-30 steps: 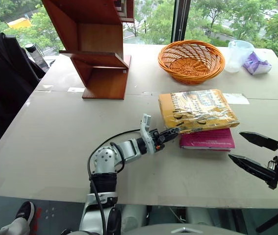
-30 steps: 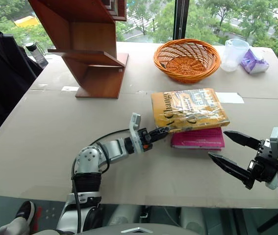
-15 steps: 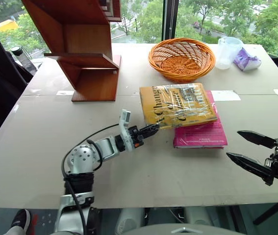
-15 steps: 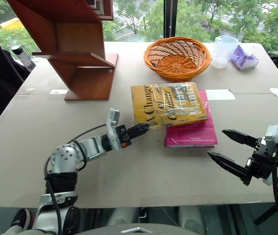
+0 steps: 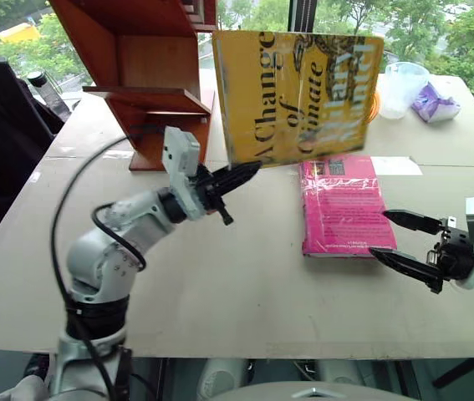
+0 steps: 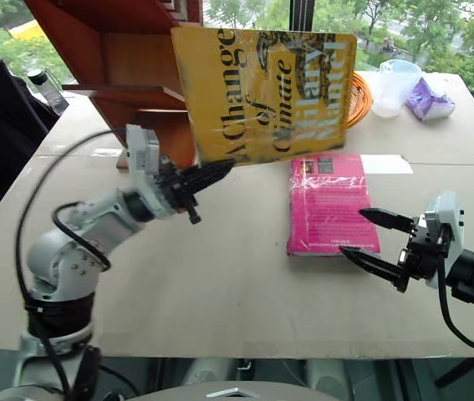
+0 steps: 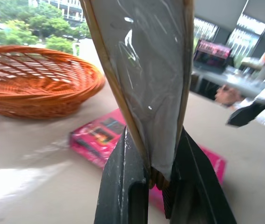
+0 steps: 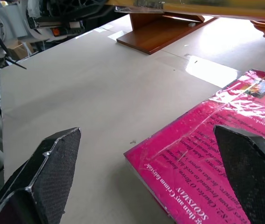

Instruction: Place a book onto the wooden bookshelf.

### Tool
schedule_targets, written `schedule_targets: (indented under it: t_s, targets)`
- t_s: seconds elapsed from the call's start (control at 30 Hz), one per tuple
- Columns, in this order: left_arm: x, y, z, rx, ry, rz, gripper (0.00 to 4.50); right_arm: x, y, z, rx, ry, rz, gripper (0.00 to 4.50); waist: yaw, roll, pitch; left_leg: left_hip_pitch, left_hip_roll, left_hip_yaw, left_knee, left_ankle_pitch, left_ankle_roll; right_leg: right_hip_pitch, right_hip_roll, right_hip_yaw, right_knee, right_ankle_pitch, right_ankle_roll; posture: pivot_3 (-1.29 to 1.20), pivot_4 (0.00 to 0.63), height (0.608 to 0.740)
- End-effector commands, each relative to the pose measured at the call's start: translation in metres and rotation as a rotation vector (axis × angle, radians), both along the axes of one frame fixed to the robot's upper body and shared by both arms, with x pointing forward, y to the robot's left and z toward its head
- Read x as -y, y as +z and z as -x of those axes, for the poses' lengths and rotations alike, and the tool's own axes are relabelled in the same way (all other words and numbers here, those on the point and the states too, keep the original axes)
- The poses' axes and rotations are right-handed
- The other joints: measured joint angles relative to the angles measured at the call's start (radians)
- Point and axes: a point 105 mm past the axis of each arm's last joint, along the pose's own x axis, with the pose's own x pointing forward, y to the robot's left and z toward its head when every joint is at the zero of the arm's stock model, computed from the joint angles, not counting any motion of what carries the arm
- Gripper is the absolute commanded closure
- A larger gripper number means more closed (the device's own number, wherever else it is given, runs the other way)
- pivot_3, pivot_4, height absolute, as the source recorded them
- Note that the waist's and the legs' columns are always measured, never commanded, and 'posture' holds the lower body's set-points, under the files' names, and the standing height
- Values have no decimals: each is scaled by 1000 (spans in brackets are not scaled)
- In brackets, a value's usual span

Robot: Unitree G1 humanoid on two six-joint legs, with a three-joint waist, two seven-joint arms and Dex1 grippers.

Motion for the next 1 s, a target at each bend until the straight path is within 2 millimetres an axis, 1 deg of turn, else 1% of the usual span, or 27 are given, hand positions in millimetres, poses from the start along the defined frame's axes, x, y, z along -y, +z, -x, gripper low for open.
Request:
schedule_targets:
  t_s: [0.03, 0.07, 0.1, 0.17, 0.23, 0.27, 0.3, 0.37, 0.47, 0.5, 0.57, 0.6, 0.63, 0.67, 0.7, 0.73, 0.77, 0.83, 0.87, 0.93, 1.0]
  targets:
    - [19, -37, 10, -375, -192, 102, 4479, 1, 7, 1, 40, 9, 16, 0, -1, 0, 0, 0, 0, 0, 0, 0, 0, 0, 1, 0, 1, 0, 1, 0, 150, 740]
    - [20, -47, 7, -459, -210, 111, 4479, 1, 7, 2, 41, 5, 17, 0, -2, 0, 0, 1, -1, 0, 0, 0, 0, 0, 2, 0, 2, 0, 1, 0, 150, 740]
    - [19, -56, 4, -531, -240, 108, 4479, 2, 7, 4, 43, -3, 20, 0, -2, 0, 0, 1, -1, 0, 1, 0, 1, 0, 7, -1, 4, 0, 2, 0, 150, 740]
    - [17, -65, -2, -615, -296, 70, 4479, 3, 7, 7, 45, -22, 21, 0, -6, -1, 1, 2, -1, 0, 1, 0, 1, 1, 9, -2, 5, 0, 2, 0, 150, 740]
    - [13, -67, -9, -655, -374, 10, 4479, 6, 7, 11, 45, -44, 20, 0, -6, -3, 2, 3, 0, 0, 2, 0, 1, 1, 12, -2, 6, 0, 2, 0, 150, 740]
    - [10, -67, -19, -676, -388, -15, 4479, 7, 6, 13, 45, -56, 17, 0, -4, -3, 2, 2, 0, 0, 3, 0, 0, 1, 14, -2, 6, -1, 2, 0, 150, 740]
    - [8, -68, -28, -684, -391, -37, 4479, 7, 6, 15, 46, -65, 16, 0, -5, -3, 2, 3, 1, -1, 4, 0, 0, 1, 15, -2, 7, -3, -1, 0, 150, 740]
    - [4, -73, -47, -691, -367, -99, 4479, 6, 5, 17, 49, -81, 13, 0, -4, -3, 2, 3, 2, 0, 5, 0, 0, 2, 16, 0, 6, -4, 1, 0, 150, 740]
    - [4, -84, -63, -656, -385, -255, 4479, 5, 4, 21, 58, -111, 2, 0, -4, -3, 2, 3, 1, 1, 6, 0, 0, 3, 16, 1, 5, -4, 1, 0, 150, 740]
    - [5, -85, -66, -639, -405, -300, 4479, 5, 4, 23, 61, -123, -2, 0, -3, -3, 2, 3, 1, 1, 6, 0, 0, 3, 16, 2, 5, -2, -3, 0, 150, 740]
    - [9, -83, -70, -611, -439, -351, 3642, 5, 3, 26, 63, -143, -5, 0, -5, -4, 2, 2, 1, 2, 6, 0, 0, 2, 15, 2, 4, -2, -3, 0, 150, 740]
    - [10, -83, -73, -595, -437, -372, 3439, 5, 3, 27, 64, -154, -6, 0, -4, -4, 2, 1, 2, 2, 6, 0, 0, 2, 15, 4, 4, -2, -3, 0, 150, 740]
    - [10, -82, -75, -586, -435, -377, 3019, 6, 2, 29, 64, -161, -7, 0, -4, -4, 2, 0, 2, 2, 6, 0, 1, 1, 15, 3, 3, -2, -2, 0, 150, 740]
    - [10, -80, -77, -581, -432, -371, 2470, 5, 2, 29, 65, -166, -8, 0, -6, -4, 2, -1, 2, 2, 6, 0, 1, -1, 15, 3, 3, -2, -2, 0, 150, 740]
    - [10, -79, -78, -580, -429, -362, 2020, 5, 1, 31, 65, -169, -9, 0, -7, -4, 2, -4, 2, 2, 6, 0, 1, -3, 15, 4, 3, -1, -1, 0, 150, 740]
    - [10, -79, -80, -586, -412, -349, 1393, 4, 1, 31, 64, -171, -10, 0, -7, -4, 2, -7, 2, 2, 7, 0, 1, -6, 15, 4, 4, 0, 2, 0, 150, 740]
    - [8, -81, -81, -595, -391, -339, 1159, 4, 0, 32, 63, -173, -10, 0, -7, -4, 2, -7, 2, 2, 7, 0, 1, -6, 15, 3, 4, 0, 2, 0, 150, 740]
    - [2, -82, -82, -639, -363, -282, 236, 5, 0, 32, 61, -174, -9, 0, -6, -4, 2, -9, 3, 0, 10, 0, 1, -7, 16, 1, 5, 0, 2, 0, 150, 740]
    - [-1, -83, -81, -658, -356, -254, 100, 5, -1, 32, 60, -174, -8, 0, -7, -4, 2, -9, 3, 0, 11, 0, 1, -7, 16, 1, 6, 0, 2, 0, 150, 740]
    - [-7, -84, -79, -682, -350, -195, 100, 5, 0, 32, 60, -171, -3, 0, -14, -4, 2, -8, 3, 0, 12, 0, 1, -7, 16, 1, 6, 0, 2, 0, 150, 740]
    - [-11, -79, -78, -713, -335, -87, 100, 7, 0, 32, 59, -169, 1, 0, -27, -4, 2, -8, 4, 0, 13, 0, 1, -6, 15, 2, 7, 1, 1, 0, 150, 740]
